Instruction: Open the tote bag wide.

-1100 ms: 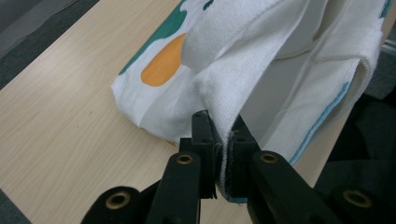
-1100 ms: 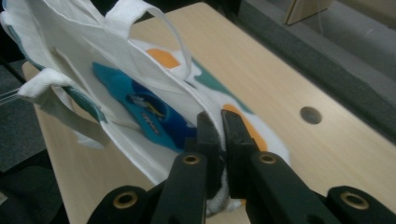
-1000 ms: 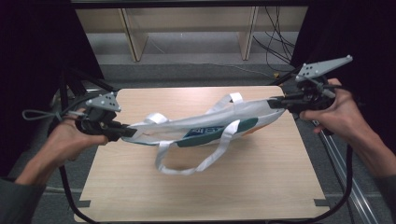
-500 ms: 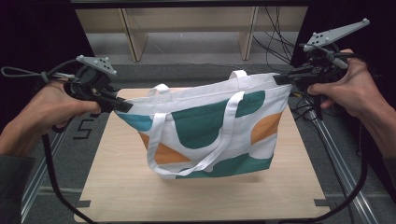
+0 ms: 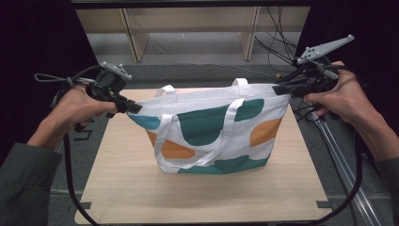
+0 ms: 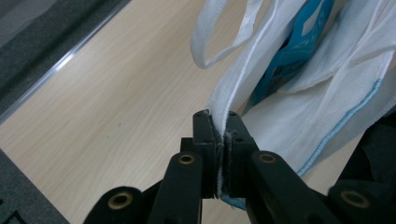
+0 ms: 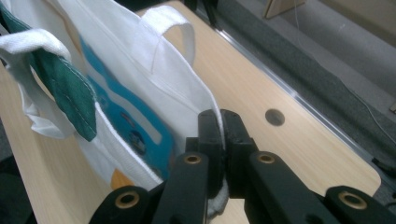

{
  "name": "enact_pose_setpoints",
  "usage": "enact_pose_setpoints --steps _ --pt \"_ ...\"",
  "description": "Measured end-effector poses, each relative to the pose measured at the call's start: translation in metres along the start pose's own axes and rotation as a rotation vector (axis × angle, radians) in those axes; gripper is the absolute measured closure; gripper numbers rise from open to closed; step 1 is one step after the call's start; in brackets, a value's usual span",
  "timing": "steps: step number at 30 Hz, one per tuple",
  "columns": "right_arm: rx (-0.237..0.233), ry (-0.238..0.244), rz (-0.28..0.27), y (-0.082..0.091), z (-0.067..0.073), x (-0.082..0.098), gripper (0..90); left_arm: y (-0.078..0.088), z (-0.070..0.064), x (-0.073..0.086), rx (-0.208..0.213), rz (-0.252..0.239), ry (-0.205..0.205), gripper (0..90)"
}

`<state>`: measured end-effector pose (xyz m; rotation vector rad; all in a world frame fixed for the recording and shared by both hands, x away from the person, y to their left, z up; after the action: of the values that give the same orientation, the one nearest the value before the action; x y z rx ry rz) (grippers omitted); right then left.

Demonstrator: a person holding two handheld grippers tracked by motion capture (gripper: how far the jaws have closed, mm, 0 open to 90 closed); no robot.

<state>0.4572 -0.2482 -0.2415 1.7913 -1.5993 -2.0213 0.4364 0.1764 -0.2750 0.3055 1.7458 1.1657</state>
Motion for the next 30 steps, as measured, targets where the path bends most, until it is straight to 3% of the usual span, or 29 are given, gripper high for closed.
enact_pose_setpoints --steps 2,6,10,19,24,26,27,28,30 --pt "0.002 -0.036 0.017 -0.007 0.006 0.007 88.6 -0.009 -0.001 0.006 0.002 0.019 -0.002 85.1" --pt "0.002 -0.001 0.022 -0.013 0.006 0.014 88.6 -0.024 0.001 0.015 -0.002 0.043 0.004 85.0" --pt "-0.003 -0.002 0.027 -0.022 0.009 0.021 88.6 -0.038 0.002 0.022 0.006 0.054 -0.009 84.7" --pt "0.024 0.017 0.085 -0.047 0.007 0.053 88.6 -0.065 -0.001 0.021 0.006 0.031 -0.01 83.6" --pt "0.014 0.006 0.122 -0.058 0.007 0.069 88.6 -0.085 -0.003 0.022 0.023 0.043 -0.023 83.3" --pt "0.009 -0.028 0.14 -0.063 0.007 0.077 88.5 -0.091 -0.002 0.022 0.024 0.049 -0.029 82.9" --pt "0.005 -0.012 0.126 -0.067 0.005 0.08 88.6 -0.094 -0.002 0.021 0.028 0.042 -0.023 82.7" --pt "0.006 -0.038 0.108 -0.07 0.005 0.083 88.6 -0.095 -0.002 0.022 0.031 0.045 -0.022 82.6" --pt "0.005 -0.032 0.103 -0.072 0.003 0.085 88.5 -0.101 -0.001 0.023 0.035 0.051 -0.022 82.5"
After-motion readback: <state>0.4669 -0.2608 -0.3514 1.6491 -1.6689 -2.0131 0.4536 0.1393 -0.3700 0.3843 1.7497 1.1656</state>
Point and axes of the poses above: each handheld gripper's, and its own axes: y roughly backward along the jaws, x roughly out of its underside, z roughly to its left, the point moved 6 cm from there along -y, roughly forward along the jaws, and after that the axes turned 6 degrees about x, right-handed, at the moved point
